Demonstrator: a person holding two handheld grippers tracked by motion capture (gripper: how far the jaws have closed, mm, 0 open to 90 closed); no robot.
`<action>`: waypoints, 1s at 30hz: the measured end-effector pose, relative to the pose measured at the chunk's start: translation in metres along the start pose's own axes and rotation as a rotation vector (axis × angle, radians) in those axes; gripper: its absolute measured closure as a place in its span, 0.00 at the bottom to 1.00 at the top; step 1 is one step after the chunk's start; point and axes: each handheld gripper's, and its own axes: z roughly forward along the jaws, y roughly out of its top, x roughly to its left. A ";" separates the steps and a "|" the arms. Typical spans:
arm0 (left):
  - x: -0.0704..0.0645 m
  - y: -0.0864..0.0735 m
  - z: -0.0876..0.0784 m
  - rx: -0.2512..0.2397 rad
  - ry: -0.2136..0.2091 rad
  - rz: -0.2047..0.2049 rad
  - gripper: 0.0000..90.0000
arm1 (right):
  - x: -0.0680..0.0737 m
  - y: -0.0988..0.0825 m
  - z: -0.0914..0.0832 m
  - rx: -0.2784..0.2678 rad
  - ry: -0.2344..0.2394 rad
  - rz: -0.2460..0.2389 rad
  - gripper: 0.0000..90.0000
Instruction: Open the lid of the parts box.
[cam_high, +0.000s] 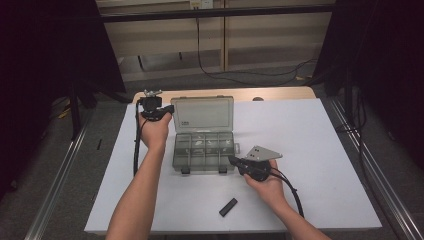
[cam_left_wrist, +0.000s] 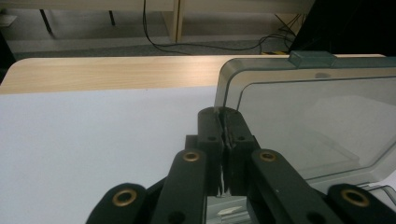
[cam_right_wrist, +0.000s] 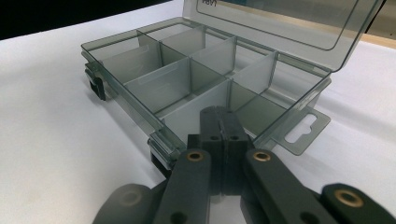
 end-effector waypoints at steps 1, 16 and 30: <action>0.000 0.000 0.000 0.000 0.003 0.006 0.97 | 0.000 0.000 0.000 0.001 -0.002 -0.001 1.00; 0.002 0.001 0.010 0.005 0.010 0.005 0.98 | 0.000 0.000 0.000 0.000 -0.002 -0.005 1.00; 0.003 0.002 0.016 0.014 0.014 0.001 0.97 | 0.000 0.000 0.000 -0.001 0.000 0.000 1.00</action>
